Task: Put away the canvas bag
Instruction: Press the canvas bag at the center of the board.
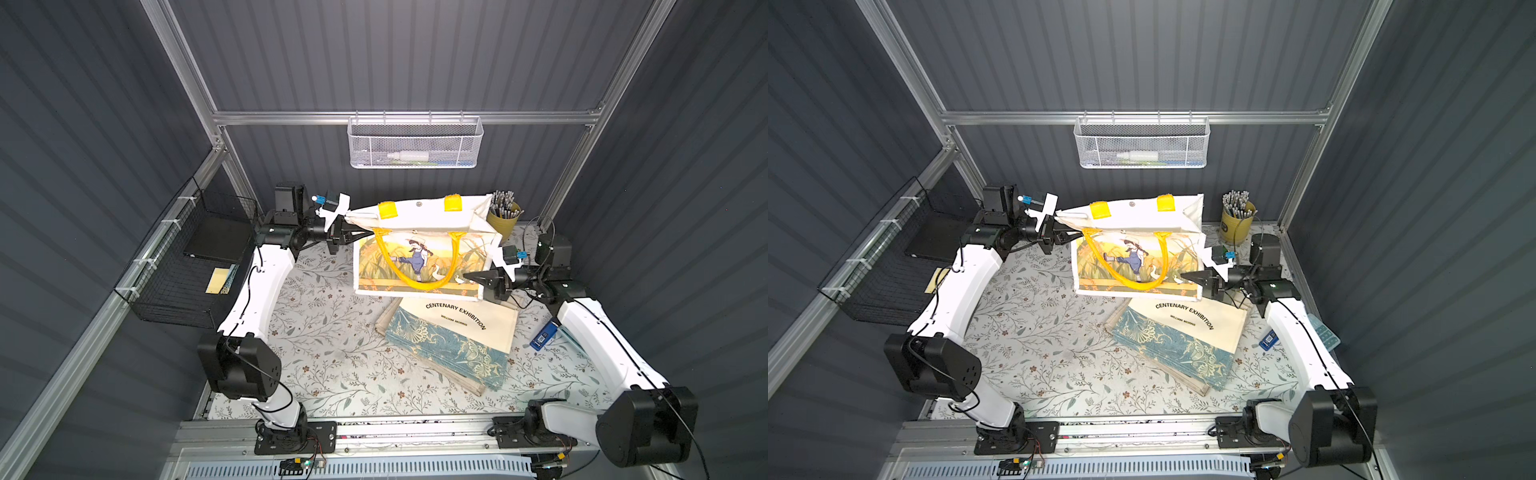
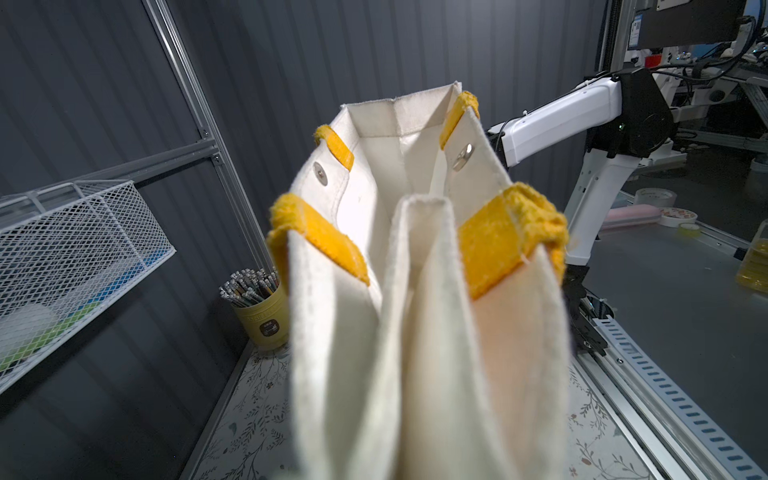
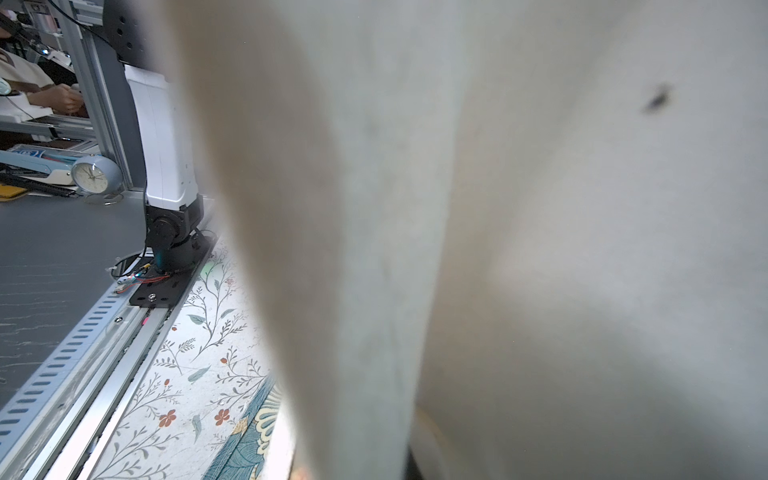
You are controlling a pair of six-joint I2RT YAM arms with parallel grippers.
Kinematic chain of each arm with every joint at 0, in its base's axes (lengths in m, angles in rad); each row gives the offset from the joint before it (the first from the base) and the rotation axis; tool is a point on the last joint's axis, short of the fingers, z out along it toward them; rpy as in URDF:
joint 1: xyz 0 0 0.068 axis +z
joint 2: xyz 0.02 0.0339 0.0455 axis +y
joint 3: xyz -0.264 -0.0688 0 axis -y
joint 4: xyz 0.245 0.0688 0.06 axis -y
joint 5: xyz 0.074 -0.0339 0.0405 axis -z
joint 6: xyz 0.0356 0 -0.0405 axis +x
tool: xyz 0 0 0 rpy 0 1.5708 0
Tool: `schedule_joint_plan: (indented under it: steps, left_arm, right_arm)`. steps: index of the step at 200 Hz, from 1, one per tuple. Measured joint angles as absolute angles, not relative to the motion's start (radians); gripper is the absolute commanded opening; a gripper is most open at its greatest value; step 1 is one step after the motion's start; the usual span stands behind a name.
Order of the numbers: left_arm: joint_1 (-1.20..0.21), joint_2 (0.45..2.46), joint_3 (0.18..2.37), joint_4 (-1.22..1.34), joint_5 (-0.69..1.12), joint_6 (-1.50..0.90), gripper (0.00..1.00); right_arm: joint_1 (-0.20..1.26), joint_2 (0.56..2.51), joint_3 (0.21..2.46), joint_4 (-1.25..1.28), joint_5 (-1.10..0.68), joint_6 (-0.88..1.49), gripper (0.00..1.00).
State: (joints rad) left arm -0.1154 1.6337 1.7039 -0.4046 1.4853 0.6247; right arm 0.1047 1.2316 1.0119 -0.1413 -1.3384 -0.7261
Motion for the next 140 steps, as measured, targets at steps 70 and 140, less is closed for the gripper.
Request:
schedule_joint_plan:
  steps: [70,140]
  left_arm:
    - [-0.117,1.634,1.705,-0.392,1.500,0.624,0.00]
    - [-0.116,1.634,1.705,-0.391,1.518,0.612,0.00]
  right_arm:
    - [0.096,1.147,0.984,0.019,-1.223,-0.549,0.99]
    - [-0.027,1.156,0.996,0.149,-1.255,-0.340,0.99]
